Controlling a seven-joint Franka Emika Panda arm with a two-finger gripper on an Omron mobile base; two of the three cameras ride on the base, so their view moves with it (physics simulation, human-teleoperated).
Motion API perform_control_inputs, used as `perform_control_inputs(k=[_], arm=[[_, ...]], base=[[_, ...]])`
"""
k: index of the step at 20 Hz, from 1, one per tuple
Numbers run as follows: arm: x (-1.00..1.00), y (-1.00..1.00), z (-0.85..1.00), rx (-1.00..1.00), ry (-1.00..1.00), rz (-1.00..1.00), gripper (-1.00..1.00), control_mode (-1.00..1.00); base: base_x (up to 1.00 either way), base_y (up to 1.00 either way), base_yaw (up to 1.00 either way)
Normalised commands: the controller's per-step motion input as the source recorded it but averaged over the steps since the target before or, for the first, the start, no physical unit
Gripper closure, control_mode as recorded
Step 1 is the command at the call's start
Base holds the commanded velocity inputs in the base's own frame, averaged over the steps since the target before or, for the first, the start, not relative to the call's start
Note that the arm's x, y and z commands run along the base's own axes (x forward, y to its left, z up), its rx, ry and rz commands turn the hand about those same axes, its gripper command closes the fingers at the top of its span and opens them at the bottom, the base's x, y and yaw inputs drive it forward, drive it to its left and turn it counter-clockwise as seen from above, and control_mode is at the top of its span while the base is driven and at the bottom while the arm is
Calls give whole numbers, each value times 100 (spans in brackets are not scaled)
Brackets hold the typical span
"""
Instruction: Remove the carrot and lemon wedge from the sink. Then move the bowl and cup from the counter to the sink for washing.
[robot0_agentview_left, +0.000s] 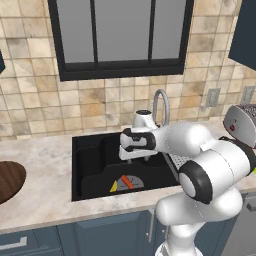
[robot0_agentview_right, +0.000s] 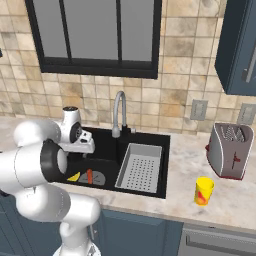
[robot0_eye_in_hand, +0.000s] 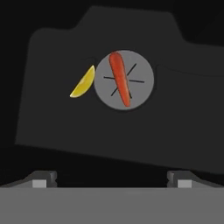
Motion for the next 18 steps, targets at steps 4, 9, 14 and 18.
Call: perform_control_inputs(k=[4, 9, 14, 18], arm=[[0, 2, -21, -2, 0, 4, -100, -100], [0, 0, -19, 0, 0, 2, -100, -100], [0, 0, -18, 0, 0, 3, -100, -100], [0, 0, -19, 0, 0, 2, -100, -100]], base=[[0, 0, 0], [0, 0, 0], [0, 0, 0], [0, 0, 0]])
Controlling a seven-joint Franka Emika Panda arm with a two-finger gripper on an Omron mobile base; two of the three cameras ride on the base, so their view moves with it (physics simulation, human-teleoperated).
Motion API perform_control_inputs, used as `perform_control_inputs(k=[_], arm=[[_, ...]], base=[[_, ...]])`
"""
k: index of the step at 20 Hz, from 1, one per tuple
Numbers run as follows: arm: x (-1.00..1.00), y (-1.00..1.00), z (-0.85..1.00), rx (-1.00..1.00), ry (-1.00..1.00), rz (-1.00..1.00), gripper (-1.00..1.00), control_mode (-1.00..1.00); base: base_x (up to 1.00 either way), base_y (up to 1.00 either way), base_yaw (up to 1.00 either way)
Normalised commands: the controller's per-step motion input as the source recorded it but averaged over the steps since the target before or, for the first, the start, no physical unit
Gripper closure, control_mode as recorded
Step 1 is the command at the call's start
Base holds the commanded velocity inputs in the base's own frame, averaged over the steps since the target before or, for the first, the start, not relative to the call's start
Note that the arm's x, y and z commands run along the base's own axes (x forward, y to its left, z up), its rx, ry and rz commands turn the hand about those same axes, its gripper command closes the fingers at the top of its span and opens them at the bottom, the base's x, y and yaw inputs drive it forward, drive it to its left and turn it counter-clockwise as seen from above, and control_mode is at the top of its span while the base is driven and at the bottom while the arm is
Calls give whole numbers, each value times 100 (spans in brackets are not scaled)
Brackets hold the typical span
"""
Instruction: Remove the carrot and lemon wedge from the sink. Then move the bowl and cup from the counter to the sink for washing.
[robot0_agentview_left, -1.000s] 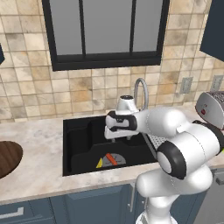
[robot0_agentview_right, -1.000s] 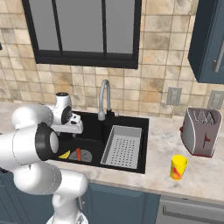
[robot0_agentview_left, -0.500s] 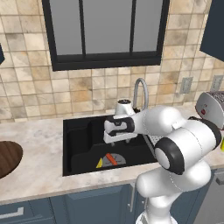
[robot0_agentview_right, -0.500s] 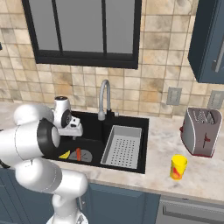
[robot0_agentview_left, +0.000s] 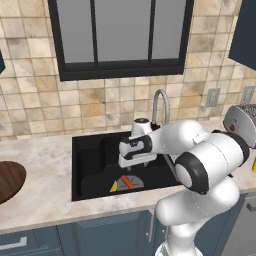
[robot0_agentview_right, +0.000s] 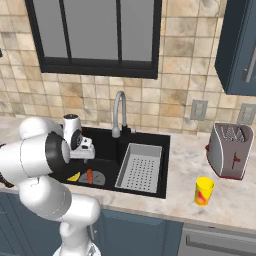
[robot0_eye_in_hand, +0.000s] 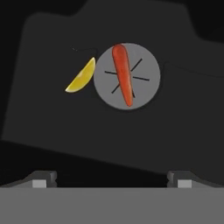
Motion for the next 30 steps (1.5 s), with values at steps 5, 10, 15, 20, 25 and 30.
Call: perform_control_inputs(k=[5, 10, 15, 20, 25, 30], arm=[[1, 0, -18, 3, 0, 0, -100, -100], [4, 0, -16, 9, 0, 0, -100, -100], [9, 0, -14, 5, -3, 0, -100, -100], [9, 0, -13, 0, -5, 0, -100, -100], [10, 0, -12, 0, -1, 0, -100, -100], [8, 0, -14, 0, -2, 0, -100, -100]], base=[[0, 0, 0], [0, 0, 0], [0, 0, 0], [0, 0, 0], [0, 0, 0], [0, 0, 0]])
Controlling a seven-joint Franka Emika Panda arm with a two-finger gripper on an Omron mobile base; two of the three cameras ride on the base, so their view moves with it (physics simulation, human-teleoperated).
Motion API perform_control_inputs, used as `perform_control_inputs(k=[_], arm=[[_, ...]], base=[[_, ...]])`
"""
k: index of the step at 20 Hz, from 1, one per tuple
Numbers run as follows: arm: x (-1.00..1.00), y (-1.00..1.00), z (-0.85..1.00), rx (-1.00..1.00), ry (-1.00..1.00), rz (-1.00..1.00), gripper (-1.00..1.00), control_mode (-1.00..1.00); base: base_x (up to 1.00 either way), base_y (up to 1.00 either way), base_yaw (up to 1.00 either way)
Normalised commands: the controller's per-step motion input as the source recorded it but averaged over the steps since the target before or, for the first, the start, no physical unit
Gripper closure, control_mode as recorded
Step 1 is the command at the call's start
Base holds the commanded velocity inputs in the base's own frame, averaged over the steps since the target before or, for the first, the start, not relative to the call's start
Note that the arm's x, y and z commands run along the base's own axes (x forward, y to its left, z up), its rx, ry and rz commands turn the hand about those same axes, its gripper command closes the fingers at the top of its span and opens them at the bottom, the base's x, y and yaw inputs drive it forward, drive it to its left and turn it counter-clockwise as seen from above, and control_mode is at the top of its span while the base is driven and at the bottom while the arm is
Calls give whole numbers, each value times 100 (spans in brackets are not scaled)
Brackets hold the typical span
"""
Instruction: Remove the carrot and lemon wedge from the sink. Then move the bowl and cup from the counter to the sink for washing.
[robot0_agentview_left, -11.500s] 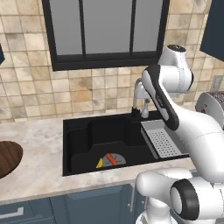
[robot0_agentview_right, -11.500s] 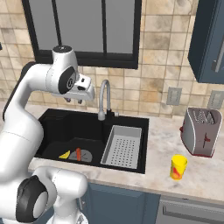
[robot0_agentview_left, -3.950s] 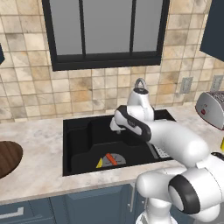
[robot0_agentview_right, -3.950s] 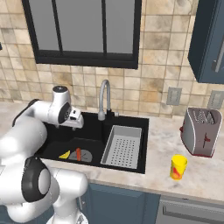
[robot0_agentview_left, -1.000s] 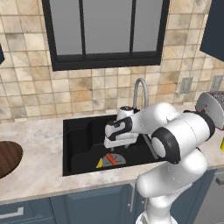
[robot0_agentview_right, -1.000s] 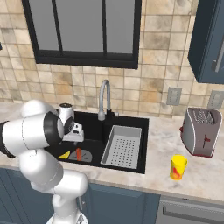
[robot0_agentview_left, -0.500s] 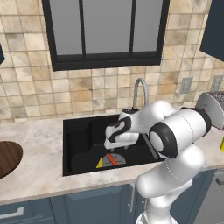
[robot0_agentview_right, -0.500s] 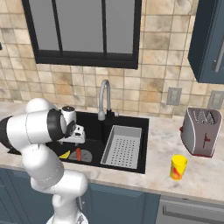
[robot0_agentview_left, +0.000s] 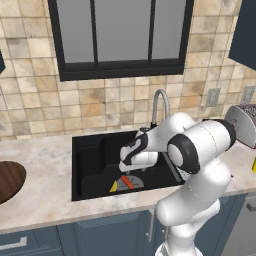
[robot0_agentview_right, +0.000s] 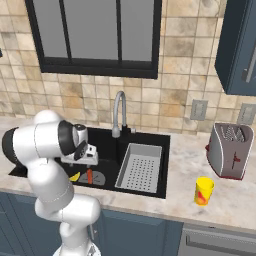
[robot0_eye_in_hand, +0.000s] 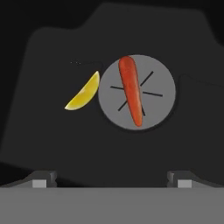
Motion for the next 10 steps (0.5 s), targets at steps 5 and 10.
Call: perform_control_inputs(k=[5, 10], arm=[[14, 0, -14, 0, 0, 0, -100, -100], [18, 0, -15, 0, 0, 0, -100, -100]], base=[[0, 0, 0], [0, 0, 0]])
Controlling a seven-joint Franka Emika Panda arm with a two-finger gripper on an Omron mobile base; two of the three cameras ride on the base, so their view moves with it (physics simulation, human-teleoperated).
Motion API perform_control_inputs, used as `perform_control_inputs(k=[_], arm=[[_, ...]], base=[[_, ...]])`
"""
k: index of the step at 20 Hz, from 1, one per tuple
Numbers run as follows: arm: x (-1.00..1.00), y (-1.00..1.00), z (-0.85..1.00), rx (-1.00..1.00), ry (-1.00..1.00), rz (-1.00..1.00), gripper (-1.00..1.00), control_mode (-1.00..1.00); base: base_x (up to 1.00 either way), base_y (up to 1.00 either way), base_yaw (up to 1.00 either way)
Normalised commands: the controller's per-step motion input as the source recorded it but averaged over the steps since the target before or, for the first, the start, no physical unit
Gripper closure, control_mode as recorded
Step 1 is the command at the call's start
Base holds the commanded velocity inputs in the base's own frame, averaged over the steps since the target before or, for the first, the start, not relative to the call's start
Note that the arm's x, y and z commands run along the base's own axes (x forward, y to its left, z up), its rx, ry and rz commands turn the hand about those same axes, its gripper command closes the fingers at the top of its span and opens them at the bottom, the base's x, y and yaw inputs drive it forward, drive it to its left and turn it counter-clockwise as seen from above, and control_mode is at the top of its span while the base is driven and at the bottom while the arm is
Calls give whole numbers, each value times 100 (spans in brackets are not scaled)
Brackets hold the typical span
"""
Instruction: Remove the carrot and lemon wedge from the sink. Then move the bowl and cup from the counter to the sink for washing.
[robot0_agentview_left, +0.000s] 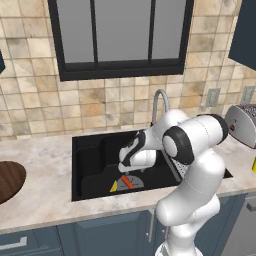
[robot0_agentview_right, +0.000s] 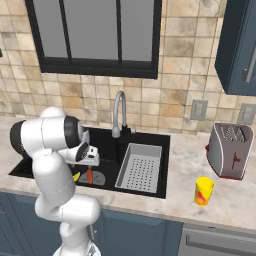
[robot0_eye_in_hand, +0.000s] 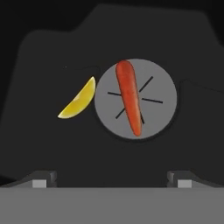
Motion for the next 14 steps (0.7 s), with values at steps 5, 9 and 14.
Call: perform_control_inputs(k=[5, 9, 14], arm=[[19, 0, -15, 0, 0, 0, -100, -100], [17, 0, -18, 0, 0, 0, -100, -100], [23, 0, -14, 0, 0, 0, -100, -100]], base=[[0, 0, 0], [0, 0, 0], [0, 0, 0]])
